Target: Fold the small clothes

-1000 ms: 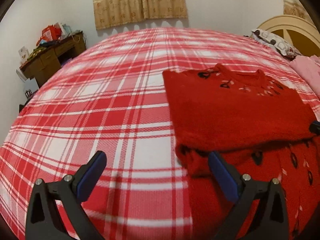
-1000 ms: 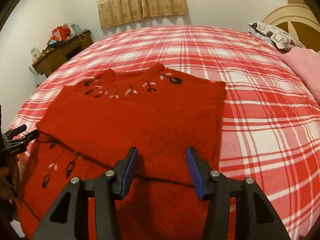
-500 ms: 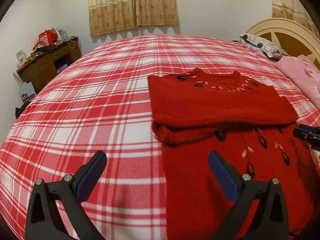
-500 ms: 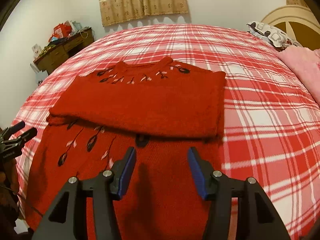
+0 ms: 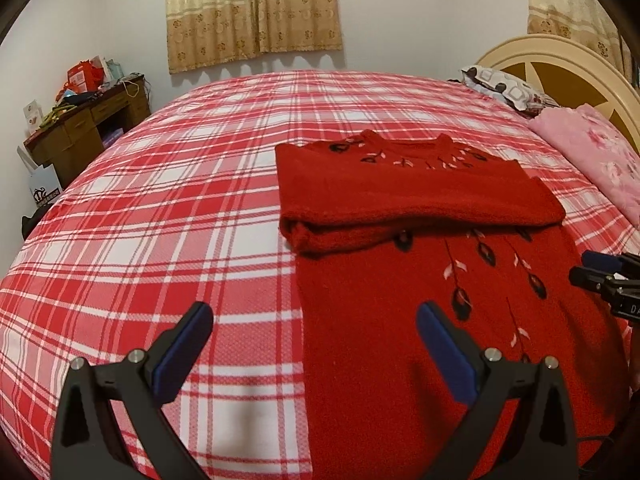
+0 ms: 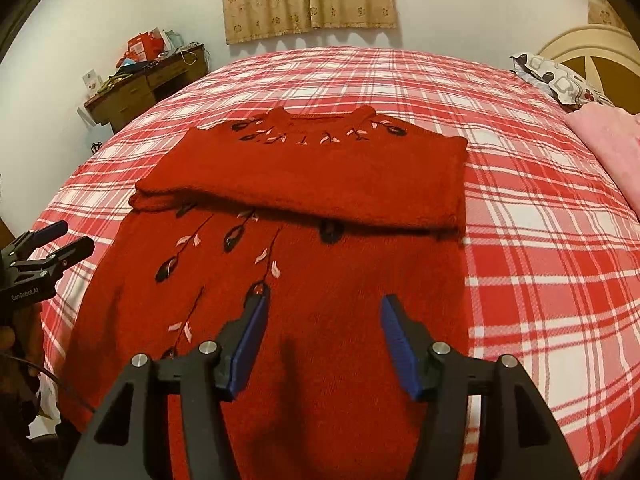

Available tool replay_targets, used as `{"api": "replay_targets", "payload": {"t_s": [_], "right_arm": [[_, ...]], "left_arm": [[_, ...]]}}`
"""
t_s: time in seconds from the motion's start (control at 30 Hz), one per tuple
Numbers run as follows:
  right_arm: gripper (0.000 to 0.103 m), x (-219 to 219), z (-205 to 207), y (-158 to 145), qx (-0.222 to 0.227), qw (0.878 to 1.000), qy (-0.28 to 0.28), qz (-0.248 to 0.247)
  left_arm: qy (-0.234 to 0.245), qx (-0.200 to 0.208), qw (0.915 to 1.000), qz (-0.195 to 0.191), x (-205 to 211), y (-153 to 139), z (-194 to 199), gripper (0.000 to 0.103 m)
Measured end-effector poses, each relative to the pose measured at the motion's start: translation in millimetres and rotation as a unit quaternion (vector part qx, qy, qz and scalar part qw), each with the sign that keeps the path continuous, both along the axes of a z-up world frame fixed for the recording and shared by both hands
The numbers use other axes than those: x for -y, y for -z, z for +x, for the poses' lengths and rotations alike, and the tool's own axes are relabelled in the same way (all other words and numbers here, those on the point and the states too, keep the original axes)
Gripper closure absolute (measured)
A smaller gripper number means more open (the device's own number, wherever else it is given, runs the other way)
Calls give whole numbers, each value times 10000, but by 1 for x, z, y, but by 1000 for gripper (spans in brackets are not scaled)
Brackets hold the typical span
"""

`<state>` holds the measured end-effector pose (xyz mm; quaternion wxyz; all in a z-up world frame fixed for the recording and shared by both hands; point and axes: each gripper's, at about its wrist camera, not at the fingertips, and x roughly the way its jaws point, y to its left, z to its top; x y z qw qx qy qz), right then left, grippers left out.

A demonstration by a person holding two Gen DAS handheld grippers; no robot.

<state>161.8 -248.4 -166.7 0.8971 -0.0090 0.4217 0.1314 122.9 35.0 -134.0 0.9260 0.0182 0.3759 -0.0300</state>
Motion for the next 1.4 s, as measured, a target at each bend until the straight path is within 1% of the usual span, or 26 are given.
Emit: {"api": "replay_targets", "payload": {"t_s": [0.37,0.67,0.9,1.17,1.23,1.4], "right_arm": [[43,1,-18,5,-74,9999,-13,81],[43,5,-38,11,-209,9997,-1,125],[43,7,-50,17,-319,9994,21,127],[42,14,-76,28,-491,9986,92,184],[42,15,-83,29,-434,9989,94,156],[40,18,-93,29,-449,9984,172,287]], "left_arm": [[138,-157,9998,-7,8,11,-17,0],[205,-235,9995,-65,9,12,-29,0],[403,-271,9988,87,15,10,-47,0],[701,-636,9955,-33,18,14,-82,0],[678,-704,9952,-40,16,17,-88,0],[490,-1077,9925,-321,2,31,-94,1]]}}
